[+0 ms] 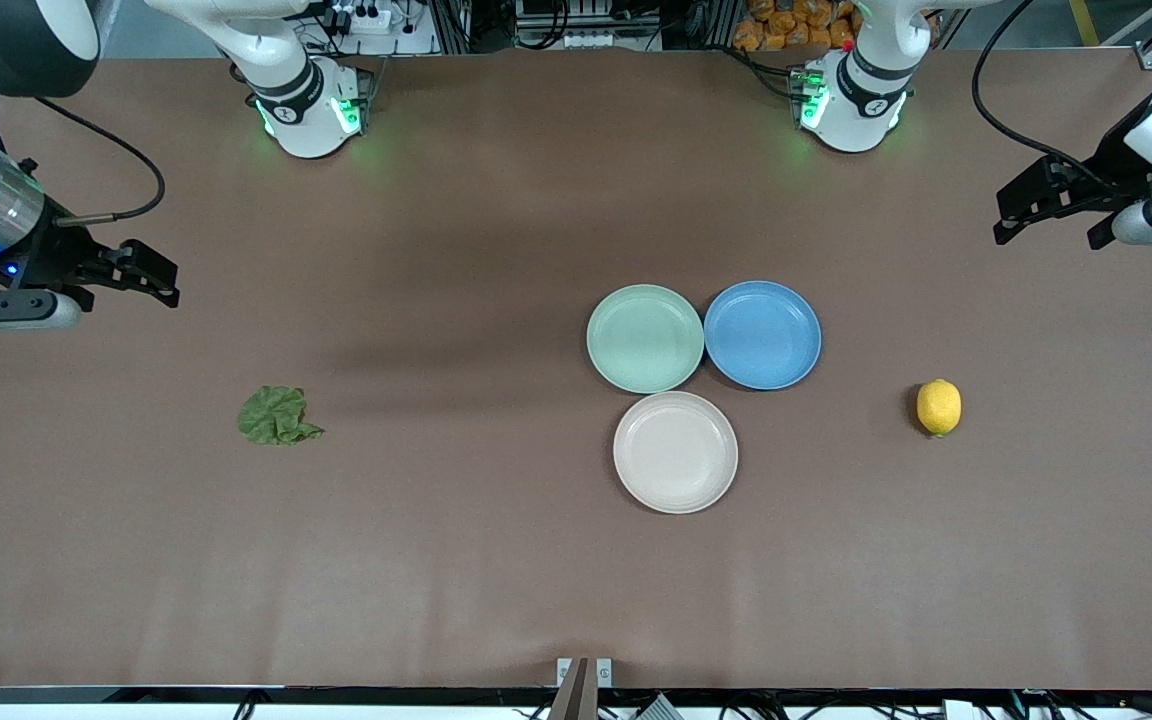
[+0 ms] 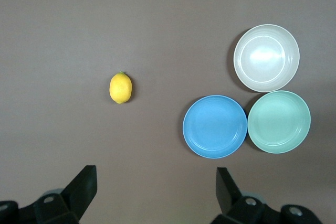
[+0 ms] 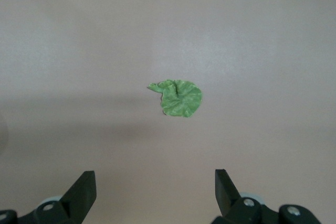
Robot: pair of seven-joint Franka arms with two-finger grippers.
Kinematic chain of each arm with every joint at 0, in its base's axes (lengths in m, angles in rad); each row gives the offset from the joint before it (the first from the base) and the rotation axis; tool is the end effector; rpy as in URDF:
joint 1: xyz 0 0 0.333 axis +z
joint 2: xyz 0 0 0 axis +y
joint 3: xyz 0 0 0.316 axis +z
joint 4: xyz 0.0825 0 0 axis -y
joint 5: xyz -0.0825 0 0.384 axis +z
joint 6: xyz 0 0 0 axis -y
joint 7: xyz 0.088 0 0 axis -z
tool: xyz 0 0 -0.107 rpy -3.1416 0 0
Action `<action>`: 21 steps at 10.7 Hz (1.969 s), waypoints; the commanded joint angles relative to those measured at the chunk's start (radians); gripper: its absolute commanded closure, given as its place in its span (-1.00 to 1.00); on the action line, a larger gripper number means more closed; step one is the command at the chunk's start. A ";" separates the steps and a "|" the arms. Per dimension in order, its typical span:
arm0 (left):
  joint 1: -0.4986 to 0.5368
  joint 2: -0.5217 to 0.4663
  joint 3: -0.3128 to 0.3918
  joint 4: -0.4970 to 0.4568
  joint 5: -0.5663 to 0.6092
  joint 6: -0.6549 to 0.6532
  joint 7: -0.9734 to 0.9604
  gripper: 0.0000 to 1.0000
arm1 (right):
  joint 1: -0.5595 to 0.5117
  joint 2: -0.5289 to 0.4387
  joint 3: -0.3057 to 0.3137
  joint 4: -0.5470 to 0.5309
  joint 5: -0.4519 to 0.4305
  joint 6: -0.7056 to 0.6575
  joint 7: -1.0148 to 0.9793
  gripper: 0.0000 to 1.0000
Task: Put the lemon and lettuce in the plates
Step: 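Move the right gripper to the lettuce while the left gripper approaches the lemon, then grasp the lettuce with the right gripper while the left gripper grasps the lemon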
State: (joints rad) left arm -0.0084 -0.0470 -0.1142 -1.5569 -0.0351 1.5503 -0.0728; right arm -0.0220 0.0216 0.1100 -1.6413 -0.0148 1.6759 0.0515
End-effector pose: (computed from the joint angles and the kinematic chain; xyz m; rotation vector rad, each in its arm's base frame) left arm 0.5335 -0.0712 0.6548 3.1066 -0.0796 0.0575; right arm 0.5666 0.0479 0.5882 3.1295 0.0593 0.0219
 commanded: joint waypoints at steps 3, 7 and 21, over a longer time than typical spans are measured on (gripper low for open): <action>-0.004 0.004 -0.002 0.015 -0.005 -0.019 0.010 -1.00 | 0.004 -0.026 -0.001 0.000 -0.001 -0.008 0.011 -1.00; -0.005 0.083 -0.005 0.000 0.053 -0.019 0.007 -1.00 | 0.007 0.023 0.005 -0.035 -0.001 0.019 0.021 -1.00; 0.116 0.355 -0.001 -0.328 0.150 0.525 0.097 -1.00 | -0.012 0.429 -0.023 -0.471 -0.046 1.020 0.008 -0.88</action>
State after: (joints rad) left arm 0.1069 0.2988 -0.1089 -1.8595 0.0880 2.0250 0.0154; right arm -0.0190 0.4252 0.0853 -2.1153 -0.0281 2.6496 0.0638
